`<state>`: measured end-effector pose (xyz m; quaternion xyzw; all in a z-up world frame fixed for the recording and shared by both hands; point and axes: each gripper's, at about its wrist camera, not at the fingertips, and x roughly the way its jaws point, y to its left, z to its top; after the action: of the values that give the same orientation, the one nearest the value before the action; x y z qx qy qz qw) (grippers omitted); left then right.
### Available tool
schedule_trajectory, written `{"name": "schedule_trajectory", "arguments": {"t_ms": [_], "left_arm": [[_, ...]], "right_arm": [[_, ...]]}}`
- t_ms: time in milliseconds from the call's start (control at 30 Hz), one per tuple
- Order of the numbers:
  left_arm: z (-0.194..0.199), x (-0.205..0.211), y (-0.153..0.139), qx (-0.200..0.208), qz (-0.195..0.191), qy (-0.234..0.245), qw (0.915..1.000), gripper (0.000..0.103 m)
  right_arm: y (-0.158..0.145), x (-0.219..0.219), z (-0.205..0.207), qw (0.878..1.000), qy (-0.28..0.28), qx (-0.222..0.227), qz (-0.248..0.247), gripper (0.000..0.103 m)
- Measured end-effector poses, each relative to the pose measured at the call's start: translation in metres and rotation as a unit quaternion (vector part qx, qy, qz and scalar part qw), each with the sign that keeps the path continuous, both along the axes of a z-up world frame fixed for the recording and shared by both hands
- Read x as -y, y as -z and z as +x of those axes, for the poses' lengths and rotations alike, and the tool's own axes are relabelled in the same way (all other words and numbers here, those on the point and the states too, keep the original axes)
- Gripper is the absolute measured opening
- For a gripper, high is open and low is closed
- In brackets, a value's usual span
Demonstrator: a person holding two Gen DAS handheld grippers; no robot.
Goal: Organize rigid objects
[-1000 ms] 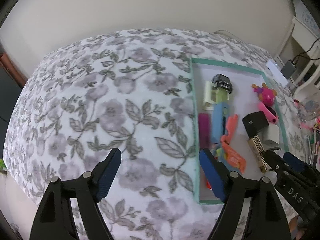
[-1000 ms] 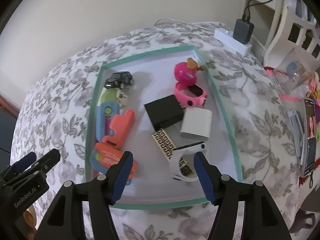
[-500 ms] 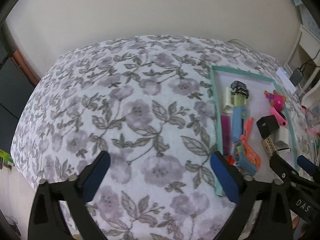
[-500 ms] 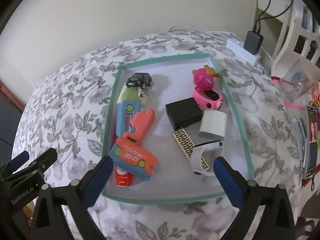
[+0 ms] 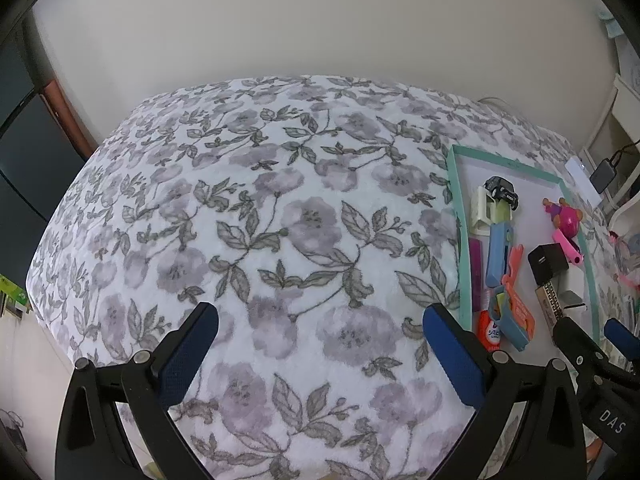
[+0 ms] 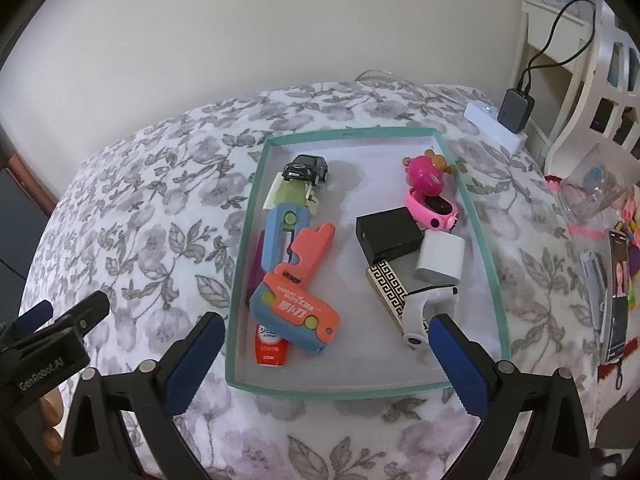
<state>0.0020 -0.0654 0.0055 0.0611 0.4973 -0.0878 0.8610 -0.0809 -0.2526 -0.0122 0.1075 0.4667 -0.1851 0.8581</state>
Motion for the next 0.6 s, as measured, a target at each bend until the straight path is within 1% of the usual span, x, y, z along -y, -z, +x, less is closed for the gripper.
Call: {"name": "schedule_trajectory", "arguments": {"t_ms": [167, 600], "left_arm": [[-0.0018, -0.0007, -0.0001, -0.008, 0.0, 0.002, 1.0, 0.102], [-0.0058, -0.0025, -0.0049, 0.002, 0.005, -0.003, 1.0, 0.102]], "right_arm": [[-0.0017, -0.003, -0.0031, 1.0, 0.001, 0.002, -0.003, 0.103], [-0.0072, -0.0033, -0.0078, 1.0, 0.001, 0.013, -0.008, 0.103]]}}
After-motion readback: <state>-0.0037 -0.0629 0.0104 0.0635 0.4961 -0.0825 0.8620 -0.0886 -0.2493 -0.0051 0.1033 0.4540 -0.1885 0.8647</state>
